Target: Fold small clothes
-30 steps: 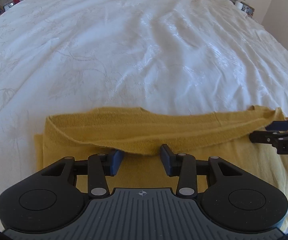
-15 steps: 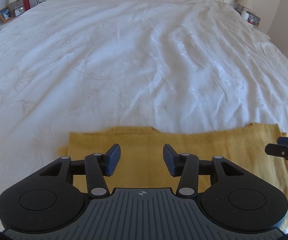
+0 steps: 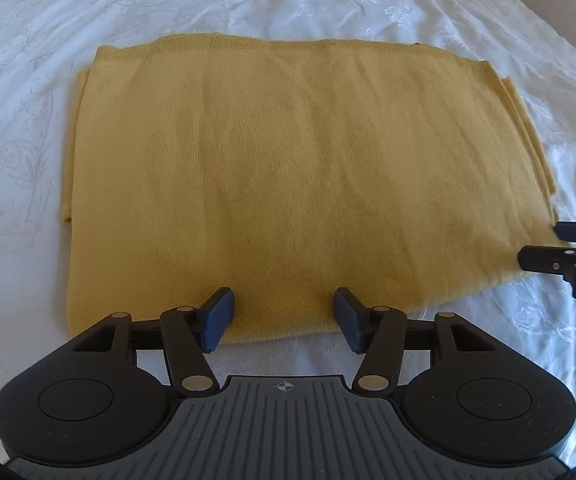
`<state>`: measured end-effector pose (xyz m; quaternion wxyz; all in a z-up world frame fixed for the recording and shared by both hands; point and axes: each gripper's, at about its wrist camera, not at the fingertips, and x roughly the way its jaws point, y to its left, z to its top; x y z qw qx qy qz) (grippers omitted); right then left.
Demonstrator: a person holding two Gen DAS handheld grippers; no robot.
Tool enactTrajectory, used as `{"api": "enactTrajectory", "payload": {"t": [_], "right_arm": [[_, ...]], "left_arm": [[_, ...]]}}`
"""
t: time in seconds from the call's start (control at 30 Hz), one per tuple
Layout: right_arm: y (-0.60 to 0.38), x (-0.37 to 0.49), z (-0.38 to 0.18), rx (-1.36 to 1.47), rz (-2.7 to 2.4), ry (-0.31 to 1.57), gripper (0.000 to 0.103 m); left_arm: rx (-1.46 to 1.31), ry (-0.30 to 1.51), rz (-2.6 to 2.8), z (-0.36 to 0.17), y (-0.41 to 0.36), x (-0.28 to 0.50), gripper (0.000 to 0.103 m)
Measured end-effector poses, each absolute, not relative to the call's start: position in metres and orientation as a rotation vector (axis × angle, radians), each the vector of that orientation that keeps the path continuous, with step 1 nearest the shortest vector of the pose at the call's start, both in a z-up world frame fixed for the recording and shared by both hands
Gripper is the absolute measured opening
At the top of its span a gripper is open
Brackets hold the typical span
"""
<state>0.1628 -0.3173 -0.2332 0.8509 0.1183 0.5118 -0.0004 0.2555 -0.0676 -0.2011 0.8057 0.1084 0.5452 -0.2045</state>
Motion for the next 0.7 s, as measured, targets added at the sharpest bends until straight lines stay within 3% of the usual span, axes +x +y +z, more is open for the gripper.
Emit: {"api": "enactTrajectory", "payload": {"t": [0.3,0.7], "right_arm": [[-0.350,0.142,-0.219,0.479,-0.057,0.997,0.085],[-0.373,0.125,-0.221,0.625,-0.026,0.967,0.098]], "left_arm": [[0.188,1.210,-0.405,-0.195,-0.067,0.258,0.057],[0.065,1.136,-0.357,-0.159,-0.105,0.306,0.057]]}}
